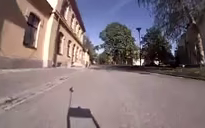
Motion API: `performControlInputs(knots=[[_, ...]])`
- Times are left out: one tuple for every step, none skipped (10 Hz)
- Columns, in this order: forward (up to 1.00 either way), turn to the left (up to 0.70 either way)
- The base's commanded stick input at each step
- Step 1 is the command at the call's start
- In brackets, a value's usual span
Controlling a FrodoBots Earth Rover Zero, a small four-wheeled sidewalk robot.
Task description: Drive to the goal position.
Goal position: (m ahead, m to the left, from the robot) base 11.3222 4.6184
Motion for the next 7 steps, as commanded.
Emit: performControlInputs(knots=[[0.85, 0.0], [0.85, 0.0], [0.85, 0.0], [0.85, 0.0], [0.85, 0.0], [0.85, 0.0], [0.85, 0.0]])
